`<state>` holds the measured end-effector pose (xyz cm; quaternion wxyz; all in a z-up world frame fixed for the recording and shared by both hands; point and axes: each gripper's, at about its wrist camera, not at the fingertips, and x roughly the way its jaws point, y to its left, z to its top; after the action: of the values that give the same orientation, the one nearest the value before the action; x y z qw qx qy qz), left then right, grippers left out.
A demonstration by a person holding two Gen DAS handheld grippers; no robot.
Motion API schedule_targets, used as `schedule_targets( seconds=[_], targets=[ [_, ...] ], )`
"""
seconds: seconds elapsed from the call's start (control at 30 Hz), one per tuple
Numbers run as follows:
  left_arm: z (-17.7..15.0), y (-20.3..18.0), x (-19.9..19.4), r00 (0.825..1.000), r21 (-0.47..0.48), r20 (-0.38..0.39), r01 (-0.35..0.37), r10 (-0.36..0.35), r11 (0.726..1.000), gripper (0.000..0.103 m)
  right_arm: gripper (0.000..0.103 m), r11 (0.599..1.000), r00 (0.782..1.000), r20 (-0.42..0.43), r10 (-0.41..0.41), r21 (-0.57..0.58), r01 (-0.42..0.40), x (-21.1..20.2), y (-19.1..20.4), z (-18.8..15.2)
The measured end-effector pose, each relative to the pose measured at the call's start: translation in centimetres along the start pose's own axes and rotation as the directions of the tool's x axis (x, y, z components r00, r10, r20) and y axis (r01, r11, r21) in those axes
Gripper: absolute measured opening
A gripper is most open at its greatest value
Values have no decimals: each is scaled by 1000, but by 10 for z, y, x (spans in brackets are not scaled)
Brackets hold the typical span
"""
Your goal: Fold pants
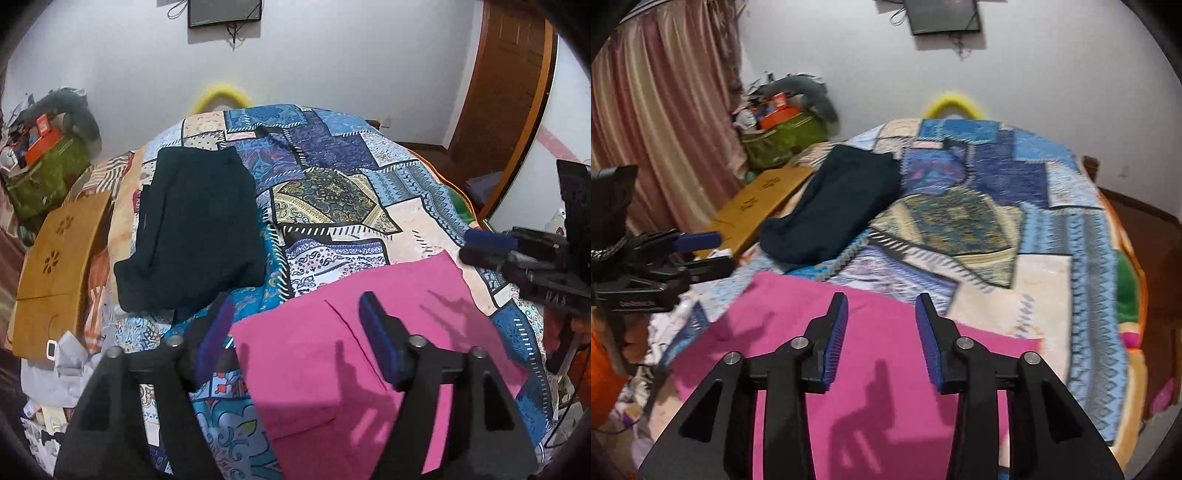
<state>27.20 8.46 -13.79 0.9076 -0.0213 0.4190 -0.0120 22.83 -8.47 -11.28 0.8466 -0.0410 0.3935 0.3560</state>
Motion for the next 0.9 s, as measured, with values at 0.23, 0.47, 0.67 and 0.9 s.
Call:
schedule_targets(
  seconds=[0.23,0.47,0.67,0.9],
  targets=[
    [-4,2,34,993,-28,-113,26,-29,999,84,54,998,991,-120,63,16,-61,42,15,-10],
    [-29,10,85,959,-62,-280,30,-46,998,86,59,994,951,-291,107,20,-106,79,24,-41],
    [-38,2,78,966,22,-260,5,1,1000,91,61,995,959,-265,96,-12,-103,66,27,-55],
    [-54,4,56,968,29,-252,7,0,1000,91,67,994,964,-244,102,54,-91,47,16,-72]
  ],
)
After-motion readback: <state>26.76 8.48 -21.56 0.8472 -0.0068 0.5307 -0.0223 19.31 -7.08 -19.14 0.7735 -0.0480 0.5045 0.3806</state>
